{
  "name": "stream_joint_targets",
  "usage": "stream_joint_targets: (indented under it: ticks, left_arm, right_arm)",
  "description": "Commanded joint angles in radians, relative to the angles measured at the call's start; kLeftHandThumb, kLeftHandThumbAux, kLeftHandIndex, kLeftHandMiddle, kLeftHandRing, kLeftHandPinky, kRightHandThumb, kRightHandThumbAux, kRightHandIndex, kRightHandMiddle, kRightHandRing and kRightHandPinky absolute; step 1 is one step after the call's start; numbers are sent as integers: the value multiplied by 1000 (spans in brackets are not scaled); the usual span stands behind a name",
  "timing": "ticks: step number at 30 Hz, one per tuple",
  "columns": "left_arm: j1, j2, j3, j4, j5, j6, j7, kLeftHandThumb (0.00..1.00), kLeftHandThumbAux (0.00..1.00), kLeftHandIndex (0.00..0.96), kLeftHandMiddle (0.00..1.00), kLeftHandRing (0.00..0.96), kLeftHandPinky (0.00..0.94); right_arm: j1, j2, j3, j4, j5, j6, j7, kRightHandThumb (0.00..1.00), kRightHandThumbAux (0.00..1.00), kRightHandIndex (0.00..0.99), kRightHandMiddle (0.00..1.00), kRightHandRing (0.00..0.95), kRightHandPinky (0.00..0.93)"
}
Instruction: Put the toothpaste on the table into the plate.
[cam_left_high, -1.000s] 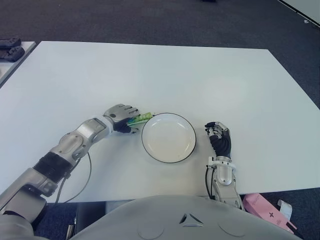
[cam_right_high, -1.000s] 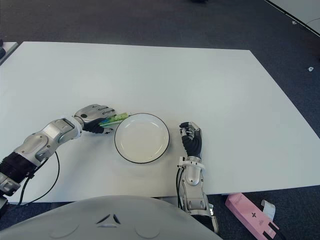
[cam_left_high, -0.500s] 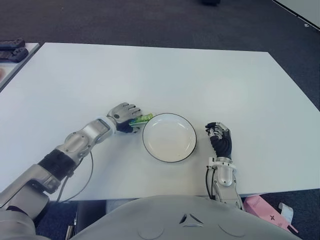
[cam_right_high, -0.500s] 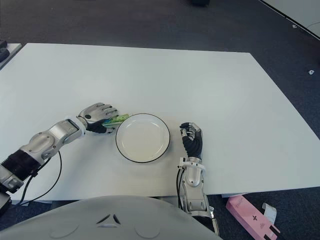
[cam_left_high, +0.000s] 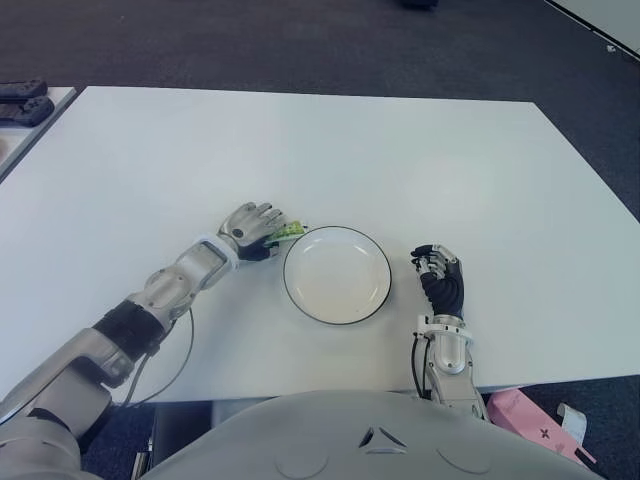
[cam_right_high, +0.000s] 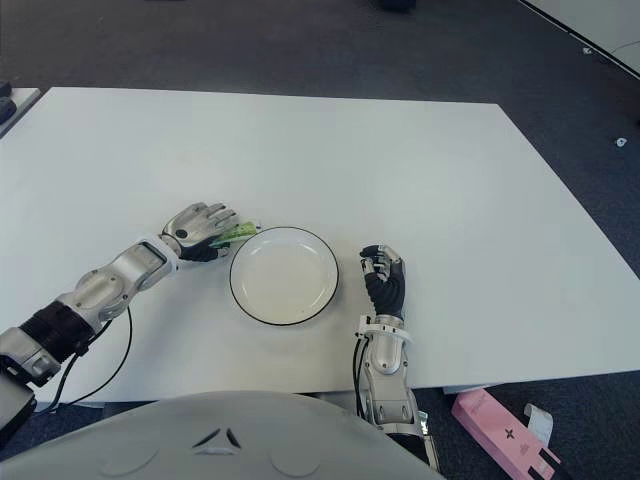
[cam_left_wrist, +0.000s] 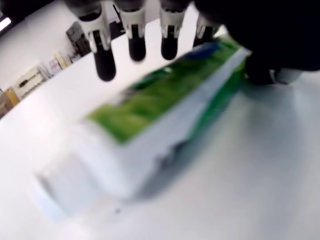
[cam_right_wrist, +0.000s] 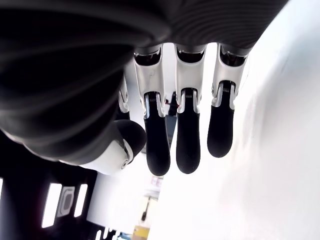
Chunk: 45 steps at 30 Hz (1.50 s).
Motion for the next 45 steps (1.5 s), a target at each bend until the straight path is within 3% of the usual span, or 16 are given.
stream_joint_targets:
  ticks: [1, 7, 9, 14, 22, 45]
  left_arm:
    - [78, -26, -49, 167, 30, 35, 37, 655, 385, 76, 224, 324, 487]
    - [106, -95, -5, 244, -43, 117, 125, 820, 449, 249, 358, 461, 583]
    - [113, -111, 1, 262, -54, 136, 150, 900, 544, 339, 434, 515, 612]
    - [120, -158, 17, 351, -88, 161, 233, 934, 638, 358, 472, 544, 679]
    - [104, -184, 38, 446, -154, 101, 350, 948, 651, 379, 499, 546, 796]
    - [76, -212, 81, 515, -285, 56, 444, 948, 654, 379, 500, 528, 787]
  right_arm:
    - [4, -2, -5, 3, 5, -1, 7, 706, 725, 425, 482, 469, 469]
    - [5, 1, -7, 7, 11, -9, 4, 707, 725, 425, 481, 469, 471]
    - [5, 2, -7, 7, 12, -10, 3, 707, 725, 425, 479, 468, 471]
    - [1, 1, -8, 11, 16, -14, 4, 707, 725, 425, 479, 471, 481]
    - [-3, -4, -7, 15, 9, -18, 1, 707, 725, 426, 486, 478, 482]
    - [-16, -11, -18, 39, 13, -38, 2, 707, 725, 426, 484, 477, 487]
